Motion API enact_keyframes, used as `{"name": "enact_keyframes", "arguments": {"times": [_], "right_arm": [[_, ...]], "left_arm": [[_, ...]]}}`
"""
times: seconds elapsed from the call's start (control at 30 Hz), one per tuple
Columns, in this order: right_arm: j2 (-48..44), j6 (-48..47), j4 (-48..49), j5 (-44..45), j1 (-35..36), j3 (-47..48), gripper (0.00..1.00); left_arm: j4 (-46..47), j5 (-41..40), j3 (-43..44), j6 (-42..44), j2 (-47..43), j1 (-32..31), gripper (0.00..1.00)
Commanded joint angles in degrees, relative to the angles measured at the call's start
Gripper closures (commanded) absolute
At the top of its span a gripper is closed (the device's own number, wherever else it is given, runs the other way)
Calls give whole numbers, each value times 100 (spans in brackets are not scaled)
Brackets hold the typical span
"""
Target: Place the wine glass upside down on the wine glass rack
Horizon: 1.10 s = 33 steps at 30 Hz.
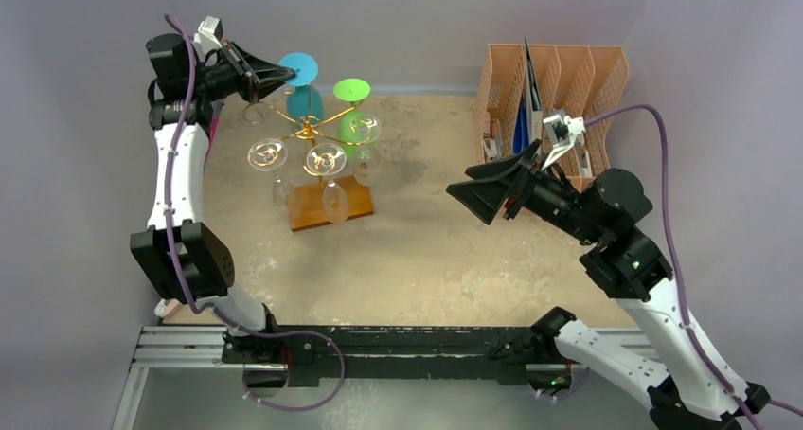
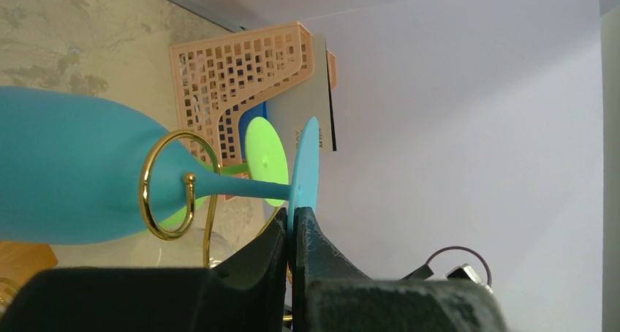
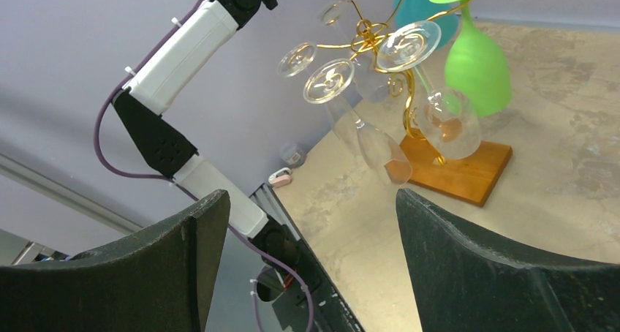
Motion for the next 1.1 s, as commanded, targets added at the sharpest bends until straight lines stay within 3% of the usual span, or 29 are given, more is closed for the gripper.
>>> {"name": "enact_keyframes", "arguments": {"times": [0.0, 0.63, 1.07], "right_arm": [[-134, -219, -35, 101, 19, 297, 15], [-101, -268, -117, 145, 16, 344, 15], [-105, -272, -57, 162, 15, 333, 15]], "left_arm": [[50, -313, 314, 235, 31, 37, 100], [-65, -614, 237, 352, -82, 262, 100], [-368, -458, 259, 1043, 22, 530, 91]]}}
